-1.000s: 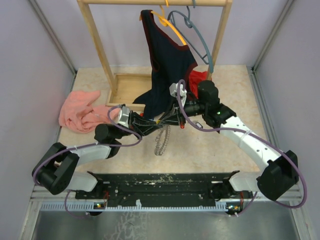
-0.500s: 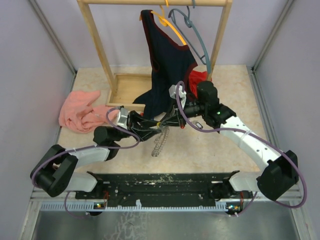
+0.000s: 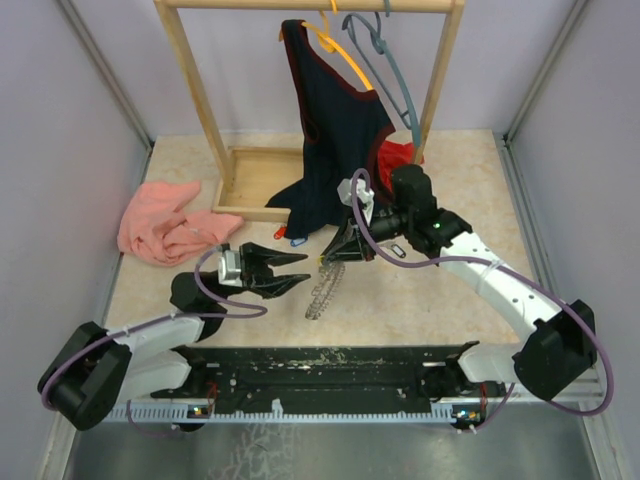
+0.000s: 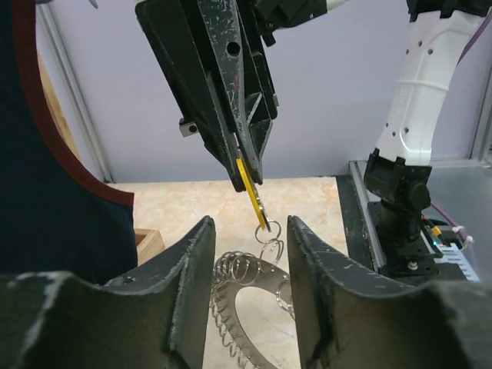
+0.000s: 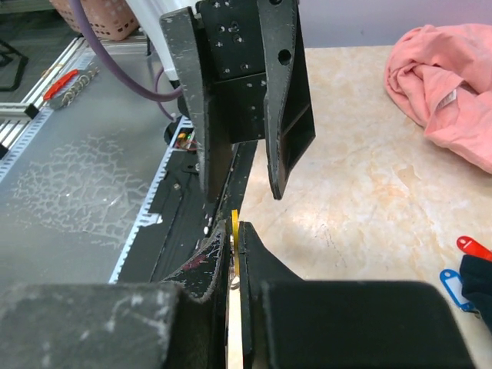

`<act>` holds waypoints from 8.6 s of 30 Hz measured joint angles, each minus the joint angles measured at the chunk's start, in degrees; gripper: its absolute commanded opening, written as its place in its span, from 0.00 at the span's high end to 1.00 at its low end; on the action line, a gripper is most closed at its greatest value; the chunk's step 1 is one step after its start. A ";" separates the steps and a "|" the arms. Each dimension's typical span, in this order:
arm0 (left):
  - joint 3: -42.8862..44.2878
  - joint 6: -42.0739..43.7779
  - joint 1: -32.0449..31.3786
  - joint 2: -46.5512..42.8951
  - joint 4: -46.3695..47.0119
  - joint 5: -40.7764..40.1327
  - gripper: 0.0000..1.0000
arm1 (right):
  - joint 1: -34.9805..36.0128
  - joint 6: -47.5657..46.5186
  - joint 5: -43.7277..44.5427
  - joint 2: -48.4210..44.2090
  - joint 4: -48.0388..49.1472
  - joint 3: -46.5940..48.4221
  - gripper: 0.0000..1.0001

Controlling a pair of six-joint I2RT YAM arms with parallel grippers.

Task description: Remove the keys from the keyring

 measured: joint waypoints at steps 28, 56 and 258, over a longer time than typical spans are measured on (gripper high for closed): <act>4.98 1.68 -0.02 10.67 -5.09 10.43 0.59 | -0.15 -7.21 -2.71 1.05 -7.32 1.38 1.00; 6.78 -2.47 -2.05 15.50 0.02 12.83 1.00 | -0.26 -7.21 -3.28 1.05 -7.58 1.46 1.00; -3.06 -11.96 -14.10 17.20 1.53 -41.92 1.00 | -5.03 -44.87 7.96 -1.33 -11.37 -8.72 1.00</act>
